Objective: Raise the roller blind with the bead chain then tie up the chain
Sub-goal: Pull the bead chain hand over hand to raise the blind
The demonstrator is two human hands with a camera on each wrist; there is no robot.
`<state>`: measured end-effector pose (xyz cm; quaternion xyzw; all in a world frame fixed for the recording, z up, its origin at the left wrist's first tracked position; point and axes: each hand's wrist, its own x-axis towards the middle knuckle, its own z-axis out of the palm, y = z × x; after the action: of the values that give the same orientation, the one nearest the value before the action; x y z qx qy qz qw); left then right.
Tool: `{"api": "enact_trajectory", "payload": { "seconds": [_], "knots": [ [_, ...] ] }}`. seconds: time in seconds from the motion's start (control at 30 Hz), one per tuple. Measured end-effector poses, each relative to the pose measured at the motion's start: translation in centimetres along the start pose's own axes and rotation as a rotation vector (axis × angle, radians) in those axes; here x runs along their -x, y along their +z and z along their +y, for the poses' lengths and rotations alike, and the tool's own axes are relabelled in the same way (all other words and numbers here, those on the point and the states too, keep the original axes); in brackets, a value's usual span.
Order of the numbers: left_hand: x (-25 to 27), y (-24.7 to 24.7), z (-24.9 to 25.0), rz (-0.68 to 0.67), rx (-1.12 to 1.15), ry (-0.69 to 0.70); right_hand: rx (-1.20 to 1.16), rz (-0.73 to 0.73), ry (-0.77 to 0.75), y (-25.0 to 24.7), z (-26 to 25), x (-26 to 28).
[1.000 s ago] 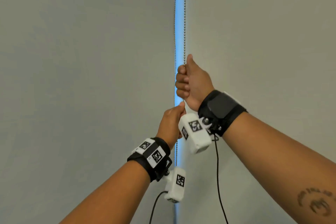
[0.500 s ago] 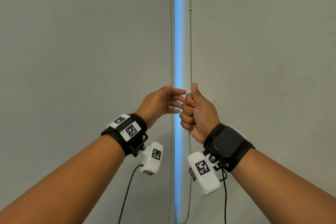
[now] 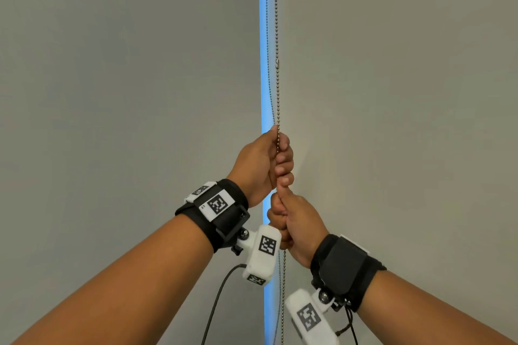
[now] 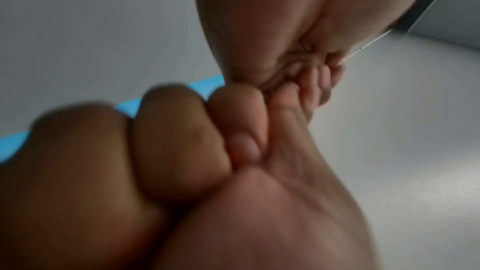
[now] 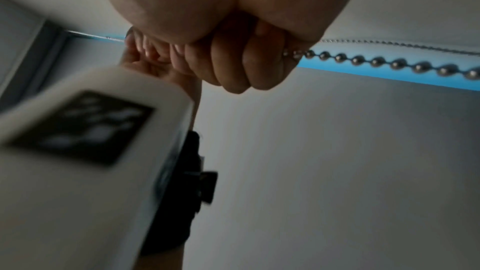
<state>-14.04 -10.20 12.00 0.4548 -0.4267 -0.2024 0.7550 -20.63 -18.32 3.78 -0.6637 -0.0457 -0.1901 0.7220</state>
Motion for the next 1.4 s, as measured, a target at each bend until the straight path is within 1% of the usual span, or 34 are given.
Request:
{"api": "enact_trajectory", "payload": {
  "seconds": [0.1,0.17,0.23,0.27,0.3,0.37,0.47,0.53,0.6,0.7,0.77,0.87,0.93,0.97,1.03,1.1,1.23,1.3,1.4],
  "knots": [
    [0.6,0.5,-1.3,0.081,0.029,-0.016,0.053,-0.054,0.025,-0.5,1.1,-0.1],
    [1.3,0.7,-2.2,0.132,-0.045,-0.014,0.172,-0.112,0.051,-1.3,1.5,-0.1],
    [1.9,0.5,-3.1,0.158,-0.098,-0.005,0.349,-0.192,0.065,-2.6,1.5,-0.5],
    [2.1,0.4,-3.5,0.163,-0.105,0.000,0.399,-0.223,0.063,-3.2,1.2,-0.7],
    [2.3,0.3,-3.8,0.166,-0.106,0.002,0.397,-0.242,0.053,-3.8,0.8,-1.0],
    [2.8,0.1,-4.6,0.169,-0.103,-0.004,0.276,-0.217,-0.005,-4.9,-0.6,-1.7],
    [3.6,-0.4,-5.8,0.183,-0.140,-0.046,-0.023,-0.110,-0.096,-5.4,-4.3,-3.4],
    [4.1,-0.8,-6.7,0.191,-0.143,-0.089,-0.120,-0.089,-0.143,-4.7,-6.9,-4.2],
    [4.5,-0.9,-7.4,0.192,-0.128,-0.100,-0.142,-0.114,-0.165,-3.5,-9.1,-4.9],
    [4.7,-0.7,-7.9,0.204,-0.104,-0.108,-0.160,-0.133,-0.172,-1.3,-10.9,-5.4],
    [4.8,-0.7,-8.5,0.245,-0.148,-0.090,-0.155,-0.092,-0.171,0.2,-11.4,-5.5],
    [4.6,-1.4,-9.7,0.292,-0.191,-0.059,-0.134,0.017,-0.178,1.7,-11.1,-5.4],
    [4.5,-2.1,-10.1,0.338,-0.209,-0.116,-0.145,0.061,-0.176,2.3,-10.6,-4.9],
    [4.5,-2.5,-10.0,0.334,-0.246,-0.155,-0.151,0.070,-0.174,2.4,-10.3,-4.6],
    [4.7,-3.1,-9.1,0.266,-0.317,-0.187,-0.163,0.068,-0.178,2.5,-9.7,-3.9],
    [4.7,-3.7,-7.1,0.212,-0.361,-0.135,-0.192,0.049,-0.191,2.4,-9.5,-3.4],
    [2.9,-4.1,-2.3,0.146,-0.308,-0.021,-0.255,0.027,-0.213,1.7,-9.4,-2.5],
    [1.6,-3.8,-0.3,0.127,-0.344,0.019,-0.265,0.008,-0.219,1.4,-8.9,-2.2],
    [0.7,-3.0,1.8,0.046,-0.406,0.062,-0.244,-0.012,-0.216,1.2,-7.6,-1.8]
  ]
}}
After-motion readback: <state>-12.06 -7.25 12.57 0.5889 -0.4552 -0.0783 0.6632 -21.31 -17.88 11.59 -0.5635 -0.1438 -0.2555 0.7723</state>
